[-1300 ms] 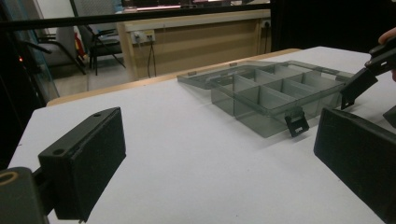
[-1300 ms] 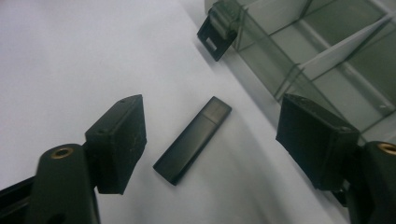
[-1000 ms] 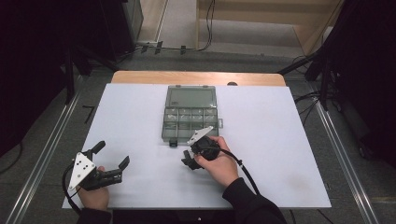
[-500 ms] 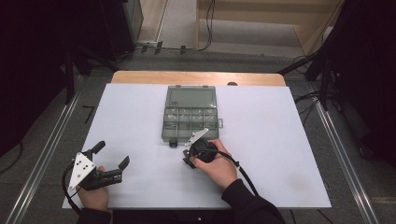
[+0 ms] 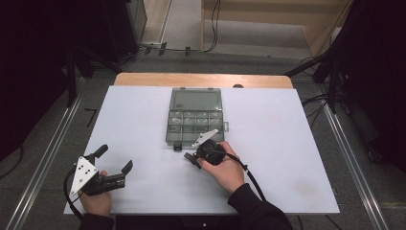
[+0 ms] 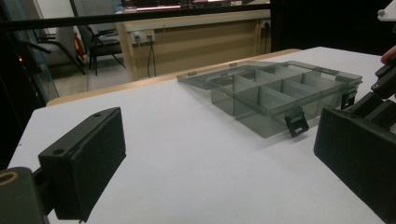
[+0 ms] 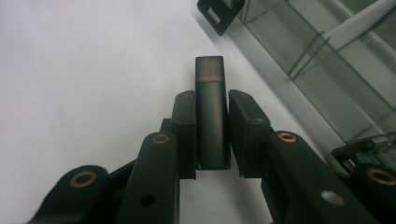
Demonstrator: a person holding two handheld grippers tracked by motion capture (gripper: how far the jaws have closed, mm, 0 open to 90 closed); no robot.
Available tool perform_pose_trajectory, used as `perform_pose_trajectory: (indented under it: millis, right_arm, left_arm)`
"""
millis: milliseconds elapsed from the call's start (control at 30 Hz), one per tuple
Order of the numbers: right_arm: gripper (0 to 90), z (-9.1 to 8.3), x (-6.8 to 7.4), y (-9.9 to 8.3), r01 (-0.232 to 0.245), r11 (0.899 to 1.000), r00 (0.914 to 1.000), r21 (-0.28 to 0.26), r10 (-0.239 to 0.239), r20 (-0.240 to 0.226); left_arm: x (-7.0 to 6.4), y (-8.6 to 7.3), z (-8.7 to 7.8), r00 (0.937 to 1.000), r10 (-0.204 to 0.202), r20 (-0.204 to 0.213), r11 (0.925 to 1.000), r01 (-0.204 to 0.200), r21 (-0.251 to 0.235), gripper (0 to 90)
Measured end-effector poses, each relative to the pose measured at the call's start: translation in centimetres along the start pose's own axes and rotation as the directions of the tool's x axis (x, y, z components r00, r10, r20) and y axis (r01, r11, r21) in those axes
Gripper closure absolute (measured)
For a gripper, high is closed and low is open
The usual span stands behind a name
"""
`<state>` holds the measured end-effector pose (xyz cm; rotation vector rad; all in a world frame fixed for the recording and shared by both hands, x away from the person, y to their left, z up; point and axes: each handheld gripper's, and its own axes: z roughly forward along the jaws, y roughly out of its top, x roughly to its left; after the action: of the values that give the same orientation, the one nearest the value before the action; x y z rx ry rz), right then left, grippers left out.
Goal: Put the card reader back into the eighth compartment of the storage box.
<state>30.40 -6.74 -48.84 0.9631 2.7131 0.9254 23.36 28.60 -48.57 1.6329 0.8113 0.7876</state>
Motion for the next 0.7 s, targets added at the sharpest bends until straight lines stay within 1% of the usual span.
perform_pose_trajectory:
  millis: [333, 600, 700]
  right_arm:
    - [70.6, -1.0, -0.4, 0.1, -0.025, 0.999, 0.9996, -0.031, 0.024, -0.015]
    - [70.6, -1.8, -0.7, 0.4, -0.025, 0.998, 0.9996, -0.049, 0.024, -0.016]
    - [70.6, -2.2, -1.0, 0.5, -0.024, 0.998, 0.9996, -0.064, 0.023, -0.015]
  left_arm:
    - [0.0, 0.0, 0.0, 1.0000, 0.000, 0.000, 1.0000, 0.000, 0.000, 2.3]
    - [0.0, 0.0, 0.0, 1.0000, 0.000, 0.000, 1.0000, 0.000, 0.001, 2.3]
    - [0.0, 0.0, 0.0, 1.0000, 0.000, -0.001, 1.0000, 0.000, 0.001, 2.3]
